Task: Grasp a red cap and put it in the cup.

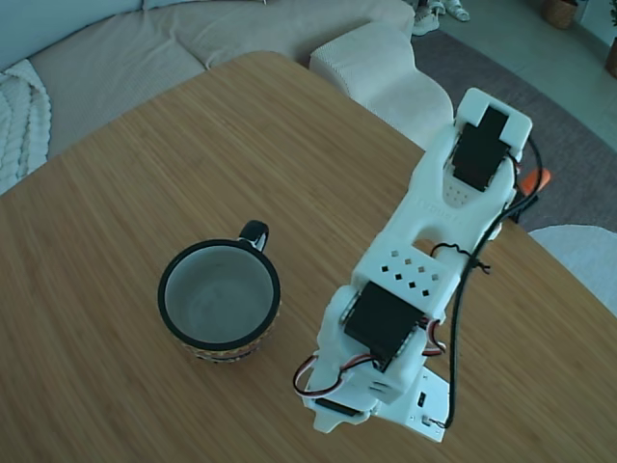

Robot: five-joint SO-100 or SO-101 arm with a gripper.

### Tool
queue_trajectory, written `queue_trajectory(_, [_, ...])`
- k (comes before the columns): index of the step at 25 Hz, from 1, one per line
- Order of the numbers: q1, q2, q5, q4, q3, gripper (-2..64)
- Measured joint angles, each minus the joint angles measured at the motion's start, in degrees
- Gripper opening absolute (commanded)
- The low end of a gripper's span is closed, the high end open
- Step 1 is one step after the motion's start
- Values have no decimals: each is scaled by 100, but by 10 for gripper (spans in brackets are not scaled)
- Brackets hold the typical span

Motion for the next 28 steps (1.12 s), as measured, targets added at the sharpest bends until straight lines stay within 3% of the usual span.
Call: queue_trajectory(28, [-308, 0, 0, 0, -88, 255])
